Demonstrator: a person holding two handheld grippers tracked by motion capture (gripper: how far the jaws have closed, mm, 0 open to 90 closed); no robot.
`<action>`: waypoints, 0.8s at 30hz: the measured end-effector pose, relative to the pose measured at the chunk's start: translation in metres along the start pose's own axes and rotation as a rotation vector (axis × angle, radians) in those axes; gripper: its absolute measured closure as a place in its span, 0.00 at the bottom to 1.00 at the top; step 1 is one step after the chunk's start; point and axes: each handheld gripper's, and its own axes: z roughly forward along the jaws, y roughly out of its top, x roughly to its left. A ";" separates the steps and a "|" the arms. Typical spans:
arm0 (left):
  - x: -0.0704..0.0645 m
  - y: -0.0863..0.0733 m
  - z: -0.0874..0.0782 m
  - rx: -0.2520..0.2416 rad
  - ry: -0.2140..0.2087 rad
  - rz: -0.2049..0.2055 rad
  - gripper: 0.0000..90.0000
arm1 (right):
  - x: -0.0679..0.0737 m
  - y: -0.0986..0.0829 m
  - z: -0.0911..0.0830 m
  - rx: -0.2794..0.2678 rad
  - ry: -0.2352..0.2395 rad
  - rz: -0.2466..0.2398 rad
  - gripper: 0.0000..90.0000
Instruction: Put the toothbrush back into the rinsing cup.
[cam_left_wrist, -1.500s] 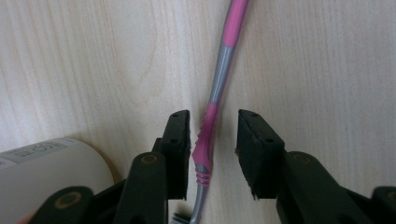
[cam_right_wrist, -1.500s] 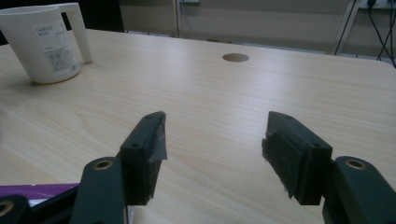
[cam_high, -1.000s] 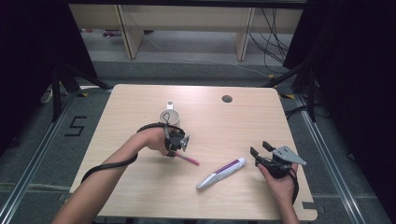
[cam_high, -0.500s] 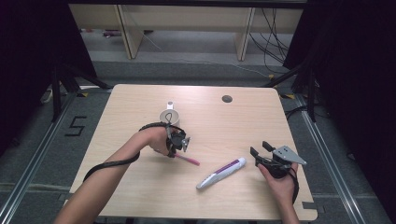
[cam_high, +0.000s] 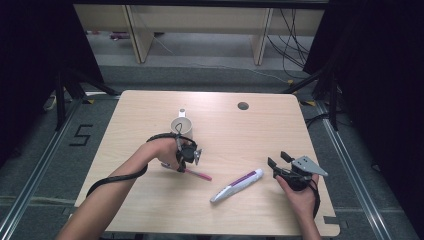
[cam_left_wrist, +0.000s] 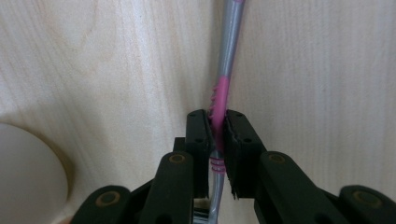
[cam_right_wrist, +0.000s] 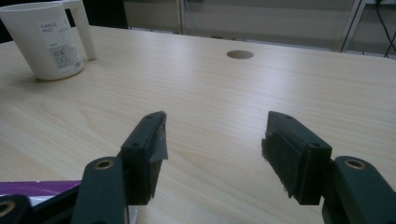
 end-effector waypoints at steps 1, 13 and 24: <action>0.000 0.000 0.000 0.000 0.000 0.000 0.89 | 0.000 0.000 0.000 0.001 0.010 -0.001 0.48; -0.033 -0.021 -0.026 -0.105 0.058 -0.099 0.89 | 0.014 0.010 0.004 0.094 0.113 -0.059 0.51; -0.052 -0.033 -0.037 -0.224 0.110 -0.149 0.89 | 0.042 0.040 0.008 0.077 0.268 -0.146 0.51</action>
